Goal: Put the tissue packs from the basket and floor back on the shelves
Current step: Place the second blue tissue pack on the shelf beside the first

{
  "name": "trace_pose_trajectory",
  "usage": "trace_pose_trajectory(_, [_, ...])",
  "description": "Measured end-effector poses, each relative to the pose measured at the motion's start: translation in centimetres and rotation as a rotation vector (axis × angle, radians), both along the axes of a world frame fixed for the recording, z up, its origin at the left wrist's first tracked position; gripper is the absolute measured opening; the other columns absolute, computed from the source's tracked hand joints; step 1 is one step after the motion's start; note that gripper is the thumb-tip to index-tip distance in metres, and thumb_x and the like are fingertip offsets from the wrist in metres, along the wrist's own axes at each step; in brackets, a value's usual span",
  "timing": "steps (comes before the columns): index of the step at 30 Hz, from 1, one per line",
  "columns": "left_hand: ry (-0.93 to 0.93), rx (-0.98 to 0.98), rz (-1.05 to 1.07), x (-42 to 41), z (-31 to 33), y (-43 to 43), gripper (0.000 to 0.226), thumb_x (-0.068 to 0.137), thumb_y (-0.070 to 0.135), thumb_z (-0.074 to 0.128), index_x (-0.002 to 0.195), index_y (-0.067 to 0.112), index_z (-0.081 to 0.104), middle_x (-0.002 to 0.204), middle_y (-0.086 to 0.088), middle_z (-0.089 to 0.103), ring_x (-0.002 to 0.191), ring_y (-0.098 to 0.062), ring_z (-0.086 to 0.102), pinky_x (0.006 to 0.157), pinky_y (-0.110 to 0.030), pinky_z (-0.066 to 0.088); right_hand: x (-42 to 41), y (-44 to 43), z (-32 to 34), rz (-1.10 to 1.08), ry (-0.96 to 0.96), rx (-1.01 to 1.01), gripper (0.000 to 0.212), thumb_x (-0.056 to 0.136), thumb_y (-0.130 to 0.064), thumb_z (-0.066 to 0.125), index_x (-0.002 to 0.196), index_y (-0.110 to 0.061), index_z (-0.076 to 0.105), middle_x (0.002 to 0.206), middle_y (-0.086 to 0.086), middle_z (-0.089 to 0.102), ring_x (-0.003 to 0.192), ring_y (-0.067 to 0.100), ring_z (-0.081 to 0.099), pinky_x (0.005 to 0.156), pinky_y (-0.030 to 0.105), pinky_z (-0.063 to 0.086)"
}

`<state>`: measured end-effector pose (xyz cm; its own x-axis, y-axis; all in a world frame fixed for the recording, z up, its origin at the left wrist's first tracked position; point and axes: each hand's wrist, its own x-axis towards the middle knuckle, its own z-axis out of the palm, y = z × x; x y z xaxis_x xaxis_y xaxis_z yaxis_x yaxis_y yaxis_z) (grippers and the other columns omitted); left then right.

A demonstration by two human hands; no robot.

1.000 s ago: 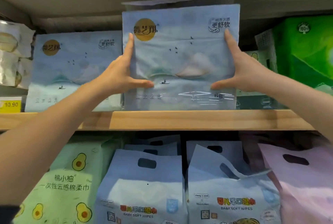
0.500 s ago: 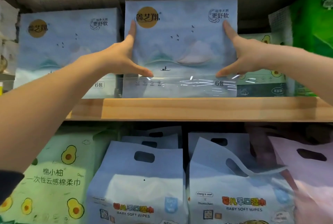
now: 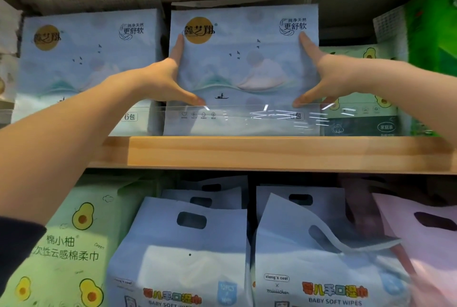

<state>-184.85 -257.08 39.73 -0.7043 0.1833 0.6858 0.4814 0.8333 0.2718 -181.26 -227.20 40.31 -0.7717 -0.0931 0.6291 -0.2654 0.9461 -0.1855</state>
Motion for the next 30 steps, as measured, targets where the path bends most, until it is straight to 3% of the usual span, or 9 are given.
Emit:
trace_pose_trajectory(7, [-0.009,0.027,-0.053,0.4,-0.2,-0.2,0.133,0.06,0.045,0.081,0.142,0.036,-0.023,0.156,0.007,0.012,0.141,-0.014,0.019,0.106,-0.026,0.025,0.6,-0.1,-0.2,0.006,-0.017,-0.003,0.126,0.066,-0.034,0.079,0.135,-0.045,-0.026,0.15,0.02,0.023,0.068,0.026,0.067,0.066,0.037,0.056])
trace_pose_trajectory(13, [-0.011,0.004,-0.024,1.1,-0.4,-0.6,0.132,0.06,0.048,0.08,0.141,0.038,-0.023,0.157,0.004,0.009,0.143,-0.018,0.018,0.111,-0.034,0.025,1.5,-0.3,-0.5,0.026,-0.013,-0.036,0.125,0.068,-0.029,0.078,0.135,-0.046,-0.027,0.149,0.02,0.025,0.074,0.029,0.064,0.071,0.04,0.057])
trace_pose_trajectory(18, [-0.021,-0.023,0.001,1.7,-0.7,-1.0,0.13,0.062,0.048,0.079,0.141,0.038,-0.023,0.158,0.002,0.008,0.143,-0.02,0.017,0.113,-0.039,0.025,2.5,-0.9,-0.6,0.036,-0.027,-0.074,0.122,0.07,-0.028,0.077,0.135,-0.047,-0.025,0.153,0.016,0.017,0.071,0.025,0.063,0.061,0.033,0.055])
trace_pose_trajectory(24, [-0.011,-0.023,-0.024,2.9,-1.1,-1.4,0.127,0.062,0.048,0.079,0.141,0.042,-0.02,0.158,0.003,0.008,0.143,-0.022,0.019,0.113,-0.043,0.026,3.0,-0.9,-0.6,0.011,-0.023,-0.074,0.125,0.067,-0.029,0.078,0.136,-0.045,-0.025,0.154,0.012,0.016,0.089,0.028,0.053,0.053,0.026,0.052])
trace_pose_trajectory(28, [-0.011,-0.007,-0.038,3.8,-1.5,-2.0,0.121,0.064,0.048,0.078,0.144,0.041,-0.013,0.157,0.003,0.015,0.138,-0.024,0.031,0.11,-0.044,0.031,4.1,-0.6,-0.7,-0.051,-0.011,-0.048,0.121,0.067,-0.033,0.077,0.14,-0.039,-0.019,0.154,0.012,0.017,0.087,0.032,0.059,0.063,0.031,0.053])
trace_pose_trajectory(30, [0.02,-0.012,-0.028,4.4,-1.7,-2.3,0.114,0.067,0.047,0.075,0.147,0.036,-0.006,0.157,0.005,0.016,0.139,-0.022,0.028,0.111,-0.043,0.03,4.7,-0.3,-0.7,-0.111,0.033,0.0,0.118,0.066,-0.04,0.077,0.143,-0.035,-0.012,0.152,0.017,0.02,0.085,0.034,0.064,0.073,0.038,0.053])
